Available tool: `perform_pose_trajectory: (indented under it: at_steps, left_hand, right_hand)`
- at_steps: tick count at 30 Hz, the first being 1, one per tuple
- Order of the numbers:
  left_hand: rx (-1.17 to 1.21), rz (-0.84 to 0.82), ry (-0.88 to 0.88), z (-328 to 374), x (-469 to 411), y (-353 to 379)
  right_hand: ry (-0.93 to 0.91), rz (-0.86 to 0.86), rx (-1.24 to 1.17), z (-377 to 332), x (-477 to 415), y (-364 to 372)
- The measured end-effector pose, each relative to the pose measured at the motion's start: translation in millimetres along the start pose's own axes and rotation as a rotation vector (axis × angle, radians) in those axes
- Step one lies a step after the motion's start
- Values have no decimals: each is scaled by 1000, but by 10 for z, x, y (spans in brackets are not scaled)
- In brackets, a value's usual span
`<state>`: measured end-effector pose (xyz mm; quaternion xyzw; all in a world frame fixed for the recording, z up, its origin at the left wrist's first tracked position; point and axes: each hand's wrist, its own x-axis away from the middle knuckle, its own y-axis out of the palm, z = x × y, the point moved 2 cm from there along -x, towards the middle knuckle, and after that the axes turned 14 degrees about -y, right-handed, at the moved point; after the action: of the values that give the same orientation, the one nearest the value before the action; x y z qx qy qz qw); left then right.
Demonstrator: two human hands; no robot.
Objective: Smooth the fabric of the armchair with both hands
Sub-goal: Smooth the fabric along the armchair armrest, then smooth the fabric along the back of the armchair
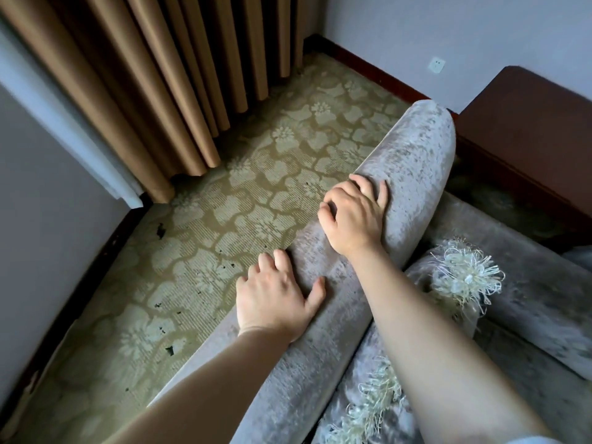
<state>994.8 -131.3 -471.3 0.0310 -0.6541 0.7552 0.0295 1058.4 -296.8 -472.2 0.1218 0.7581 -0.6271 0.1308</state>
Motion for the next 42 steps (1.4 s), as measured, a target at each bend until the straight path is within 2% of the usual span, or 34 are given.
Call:
perform_pose_trajectory:
  at_steps: [3, 8, 10, 12, 14, 16, 19, 22, 24, 29, 33, 38, 42]
  left_hand:
    - [3, -52, 11, -11, 8, 26]
    - [124, -107, 69, 8, 2, -1]
    - [189, -195, 84, -34, 10, -25]
    - [182, -301, 113, -75, -10, -84]
    - [174, -429, 155, -137, -17, -113]
    - [267, -604, 168, -256, -119, -167]
    - [372, -792, 148, -643, -392, -244]
    - [283, -801, 210, -984, -730, -396]
    - [329, -805, 194, -1114, -916, -529]
    - [310, -755, 365, -1340, -1173, -760]
    - [313, -780, 440, -1214, -1238, -786]
    - [248, -704, 737, -635, -1283, -790]
    - [100, -552, 1089, 133, -1326, -745]
  right_hand:
    - [13, 3, 18, -17, 22, -3]
    - [44, -135, 90, -33, 7, -75]
    - [261, -177, 131, -78, 99, -126]
    - [626, -88, 96, -236, 257, -147]
    - [985, 20, -37, -473, 436, -160]
    - [1161, 92, -114, -741, 547, -128]
    - [1203, 31, -43, -1159, 609, -94]
    - [1234, -128, 13, -1422, 629, -41]
    - [1232, -177, 14, -1514, 641, -23]
    - [1242, -139, 21, -1580, 606, -54]
    - [1249, -121, 26, -1611, 585, -69]
    - [1272, -79, 71, -1624, 588, -56]
    - [1267, -69, 74, -1609, 611, -19]
